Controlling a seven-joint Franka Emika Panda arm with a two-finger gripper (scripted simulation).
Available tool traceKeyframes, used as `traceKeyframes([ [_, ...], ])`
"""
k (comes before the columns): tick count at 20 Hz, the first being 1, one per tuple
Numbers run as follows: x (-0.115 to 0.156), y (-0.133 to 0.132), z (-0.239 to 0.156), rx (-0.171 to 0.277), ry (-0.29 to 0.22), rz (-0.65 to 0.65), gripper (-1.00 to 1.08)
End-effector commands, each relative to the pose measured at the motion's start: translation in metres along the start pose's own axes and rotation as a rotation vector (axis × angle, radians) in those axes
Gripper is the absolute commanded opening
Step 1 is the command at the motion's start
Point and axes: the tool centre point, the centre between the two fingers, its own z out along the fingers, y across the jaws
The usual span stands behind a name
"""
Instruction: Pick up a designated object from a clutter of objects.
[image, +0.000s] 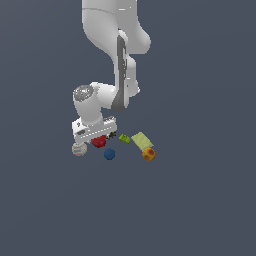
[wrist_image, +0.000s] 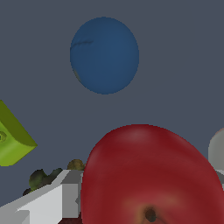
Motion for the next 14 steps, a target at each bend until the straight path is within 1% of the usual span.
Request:
traceKeyframes([
  [1,0.005,-0.002,-0.009,-0.002,0.002,-0.001,-1.00],
  [7,0.021,-0.012,-0.043,-0.002,0.002,0.000,-1.00],
  [14,0.050,-0.031,-0.104,-0.004,0.001,0.000,-1.00],
])
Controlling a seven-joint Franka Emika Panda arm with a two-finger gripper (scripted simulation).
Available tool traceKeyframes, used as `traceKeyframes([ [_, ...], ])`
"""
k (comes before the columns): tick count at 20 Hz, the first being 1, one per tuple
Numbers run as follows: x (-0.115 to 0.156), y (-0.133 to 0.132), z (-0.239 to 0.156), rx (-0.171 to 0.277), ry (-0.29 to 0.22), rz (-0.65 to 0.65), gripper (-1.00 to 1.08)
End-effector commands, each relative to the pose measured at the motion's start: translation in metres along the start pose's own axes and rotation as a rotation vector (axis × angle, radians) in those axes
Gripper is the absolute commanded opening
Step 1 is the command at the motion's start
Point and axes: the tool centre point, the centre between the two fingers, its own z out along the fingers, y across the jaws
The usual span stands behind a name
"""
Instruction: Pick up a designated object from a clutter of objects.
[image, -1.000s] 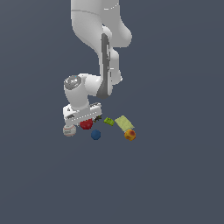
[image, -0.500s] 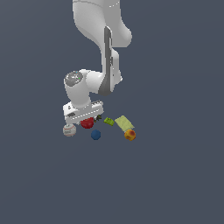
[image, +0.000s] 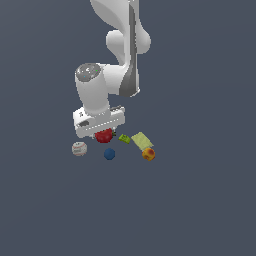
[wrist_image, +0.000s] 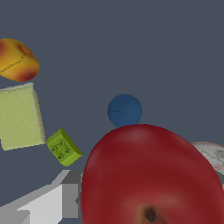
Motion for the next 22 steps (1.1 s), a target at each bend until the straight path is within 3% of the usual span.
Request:
traceKeyframes([
  [1,0.012,-0.007,-0.025,-0.002,0.002,0.000,-1.00],
  [22,0.109,-0.063,-0.219,0.000,0.002,-0.001,-1.00],
])
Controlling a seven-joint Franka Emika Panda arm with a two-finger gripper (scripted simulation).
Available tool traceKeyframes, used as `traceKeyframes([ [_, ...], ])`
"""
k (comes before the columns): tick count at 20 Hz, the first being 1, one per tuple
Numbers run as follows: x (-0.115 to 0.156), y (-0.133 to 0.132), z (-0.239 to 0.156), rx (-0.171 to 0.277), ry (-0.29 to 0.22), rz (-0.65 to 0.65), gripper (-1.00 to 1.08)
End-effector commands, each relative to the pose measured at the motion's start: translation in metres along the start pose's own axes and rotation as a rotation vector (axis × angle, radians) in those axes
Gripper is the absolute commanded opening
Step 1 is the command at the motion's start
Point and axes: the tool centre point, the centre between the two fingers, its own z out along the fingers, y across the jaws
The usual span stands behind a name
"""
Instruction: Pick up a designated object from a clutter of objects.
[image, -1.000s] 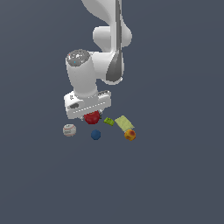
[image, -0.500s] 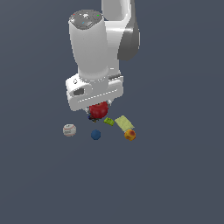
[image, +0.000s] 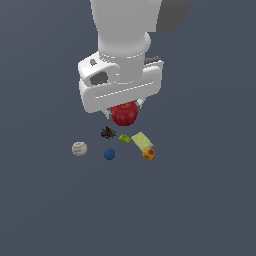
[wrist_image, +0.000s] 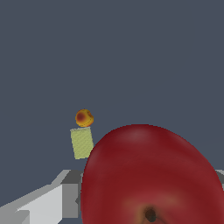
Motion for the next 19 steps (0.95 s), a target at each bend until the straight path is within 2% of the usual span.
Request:
traceKeyframes([
  [1,0.010,-0.005,-0.020,0.000,0.001,0.001,-1.00],
  [9,0.031,-0.014,-0.057,0.001,0.002,0.000,-1.00],
  [19,0.040,-0.018,-0.071,0.001,0.002,0.000,-1.00],
])
